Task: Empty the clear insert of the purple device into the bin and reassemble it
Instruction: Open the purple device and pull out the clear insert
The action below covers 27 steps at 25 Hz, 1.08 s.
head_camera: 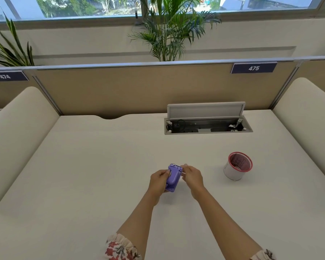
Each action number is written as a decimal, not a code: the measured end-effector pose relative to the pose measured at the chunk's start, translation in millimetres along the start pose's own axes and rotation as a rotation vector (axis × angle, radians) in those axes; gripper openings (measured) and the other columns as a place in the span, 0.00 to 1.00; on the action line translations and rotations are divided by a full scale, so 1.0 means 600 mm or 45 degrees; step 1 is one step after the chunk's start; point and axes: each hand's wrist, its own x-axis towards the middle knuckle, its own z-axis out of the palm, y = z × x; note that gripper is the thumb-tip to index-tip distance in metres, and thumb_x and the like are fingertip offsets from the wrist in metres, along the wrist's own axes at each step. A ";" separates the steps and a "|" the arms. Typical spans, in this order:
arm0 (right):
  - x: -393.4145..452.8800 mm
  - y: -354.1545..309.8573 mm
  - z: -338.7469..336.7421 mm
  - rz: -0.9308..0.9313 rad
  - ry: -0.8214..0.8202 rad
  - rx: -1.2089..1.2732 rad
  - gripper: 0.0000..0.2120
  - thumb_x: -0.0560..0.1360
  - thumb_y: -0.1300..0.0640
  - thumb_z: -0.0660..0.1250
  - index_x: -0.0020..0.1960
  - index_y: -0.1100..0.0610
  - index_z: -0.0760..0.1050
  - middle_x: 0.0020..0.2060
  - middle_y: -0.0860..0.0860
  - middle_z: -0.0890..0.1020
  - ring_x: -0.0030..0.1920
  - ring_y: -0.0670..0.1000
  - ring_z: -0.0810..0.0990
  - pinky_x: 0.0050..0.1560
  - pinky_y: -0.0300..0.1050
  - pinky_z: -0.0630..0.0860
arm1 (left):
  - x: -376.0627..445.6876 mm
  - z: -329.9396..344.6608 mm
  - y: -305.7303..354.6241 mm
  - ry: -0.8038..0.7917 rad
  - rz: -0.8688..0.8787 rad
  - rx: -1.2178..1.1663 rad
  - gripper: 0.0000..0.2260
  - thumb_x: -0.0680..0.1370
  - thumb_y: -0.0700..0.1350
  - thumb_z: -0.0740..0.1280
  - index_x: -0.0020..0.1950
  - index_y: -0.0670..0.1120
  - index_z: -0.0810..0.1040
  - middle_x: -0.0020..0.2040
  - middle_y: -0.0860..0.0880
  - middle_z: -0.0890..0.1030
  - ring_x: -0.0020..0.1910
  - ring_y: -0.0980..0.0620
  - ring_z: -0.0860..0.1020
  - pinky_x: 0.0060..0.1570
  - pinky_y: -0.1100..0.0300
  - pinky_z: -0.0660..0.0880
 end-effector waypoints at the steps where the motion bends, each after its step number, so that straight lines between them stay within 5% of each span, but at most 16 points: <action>1: 0.002 -0.002 -0.003 0.041 -0.053 0.063 0.11 0.77 0.59 0.62 0.50 0.58 0.83 0.52 0.54 0.85 0.52 0.54 0.84 0.57 0.48 0.80 | -0.001 0.000 -0.001 -0.015 0.014 0.015 0.09 0.83 0.46 0.61 0.58 0.46 0.80 0.52 0.44 0.81 0.46 0.47 0.79 0.44 0.53 0.81; 6: -0.014 -0.012 -0.023 0.164 -0.204 0.302 0.09 0.76 0.66 0.64 0.51 0.64 0.83 0.48 0.55 0.86 0.47 0.51 0.84 0.44 0.38 0.79 | -0.010 -0.004 -0.002 -0.039 0.054 0.012 0.07 0.83 0.46 0.62 0.56 0.50 0.80 0.51 0.46 0.82 0.46 0.47 0.80 0.47 0.50 0.81; 14: -0.016 -0.020 -0.027 0.301 -0.097 0.335 0.07 0.76 0.65 0.65 0.51 0.63 0.81 0.44 0.56 0.84 0.43 0.50 0.80 0.45 0.40 0.77 | -0.018 0.002 0.003 -0.096 0.021 -0.066 0.08 0.82 0.46 0.64 0.58 0.49 0.81 0.52 0.47 0.83 0.49 0.46 0.81 0.53 0.43 0.81; 17: -0.018 -0.022 -0.019 0.077 0.084 -0.018 0.11 0.79 0.55 0.64 0.52 0.62 0.79 0.45 0.54 0.83 0.47 0.53 0.81 0.53 0.48 0.78 | -0.016 0.006 0.002 -0.048 -0.005 -0.094 0.08 0.82 0.45 0.63 0.57 0.47 0.81 0.53 0.43 0.83 0.47 0.45 0.80 0.49 0.46 0.82; 19: -0.037 -0.032 -0.005 -0.060 0.113 -0.152 0.15 0.80 0.48 0.62 0.52 0.60 0.77 0.45 0.52 0.82 0.47 0.53 0.80 0.49 0.46 0.76 | -0.012 0.011 0.003 0.009 -0.016 -0.135 0.09 0.82 0.44 0.63 0.57 0.45 0.81 0.54 0.42 0.83 0.46 0.45 0.80 0.46 0.49 0.82; 24: -0.064 -0.040 0.022 -0.214 0.025 -0.302 0.08 0.78 0.53 0.64 0.52 0.56 0.77 0.46 0.51 0.82 0.43 0.50 0.80 0.40 0.41 0.76 | -0.010 0.034 0.029 0.022 -0.105 -0.295 0.11 0.81 0.41 0.62 0.57 0.41 0.81 0.48 0.42 0.85 0.42 0.46 0.83 0.32 0.56 0.80; 27: -0.065 -0.041 0.015 -0.288 -0.011 -0.408 0.06 0.78 0.54 0.63 0.50 0.55 0.77 0.46 0.51 0.83 0.43 0.51 0.80 0.41 0.42 0.76 | -0.006 0.031 0.045 0.021 -0.240 -0.401 0.15 0.80 0.44 0.57 0.54 0.41 0.82 0.45 0.42 0.85 0.40 0.45 0.82 0.36 0.54 0.81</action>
